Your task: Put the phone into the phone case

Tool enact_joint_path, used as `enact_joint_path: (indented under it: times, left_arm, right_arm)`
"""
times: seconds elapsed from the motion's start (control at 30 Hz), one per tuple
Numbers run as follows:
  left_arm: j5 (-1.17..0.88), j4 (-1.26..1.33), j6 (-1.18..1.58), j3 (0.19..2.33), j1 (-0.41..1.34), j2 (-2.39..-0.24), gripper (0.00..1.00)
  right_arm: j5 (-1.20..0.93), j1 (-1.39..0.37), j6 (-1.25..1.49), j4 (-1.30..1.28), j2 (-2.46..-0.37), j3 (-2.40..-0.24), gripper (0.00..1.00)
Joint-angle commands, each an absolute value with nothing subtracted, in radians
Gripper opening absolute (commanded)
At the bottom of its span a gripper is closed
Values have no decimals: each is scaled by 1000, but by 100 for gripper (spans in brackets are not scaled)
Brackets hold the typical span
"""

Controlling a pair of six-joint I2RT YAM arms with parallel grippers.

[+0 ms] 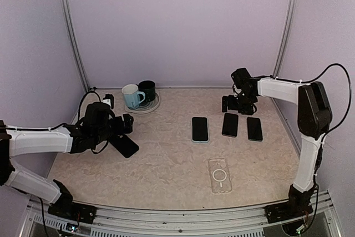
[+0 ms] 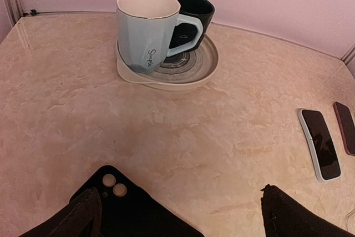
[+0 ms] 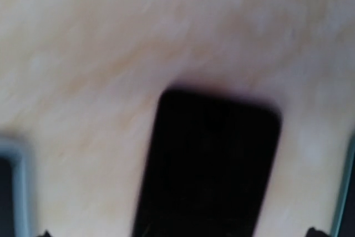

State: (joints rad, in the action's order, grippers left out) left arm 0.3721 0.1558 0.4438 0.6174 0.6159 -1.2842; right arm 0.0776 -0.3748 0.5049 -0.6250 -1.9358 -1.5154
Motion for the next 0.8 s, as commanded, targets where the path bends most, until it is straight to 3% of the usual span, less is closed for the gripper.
enact_joint_path:
  times: [0.0, 0.27, 0.4, 0.57, 0.77]
  left_arm:
    - [378, 159, 429, 645, 614, -1308, 99]
    - [357, 165, 428, 659, 616, -1347, 99]
    - [360, 170, 427, 654, 616, -1344, 99]
    - [354, 166, 425, 664, 617, -1348, 99]
    - [356, 165, 421, 666, 617, -1342, 99]
  right_arm:
    - [121, -344, 420, -699, -2085, -1662, 99]
    - [119, -346, 402, -768, -2264, -1806, 97]
    - [128, -361, 387, -775, -2269, -1766, 95]
    - [86, -375, 360, -773, -2224, -1658, 83]
    - [85, -390, 313, -753, -2099, -1501, 81]
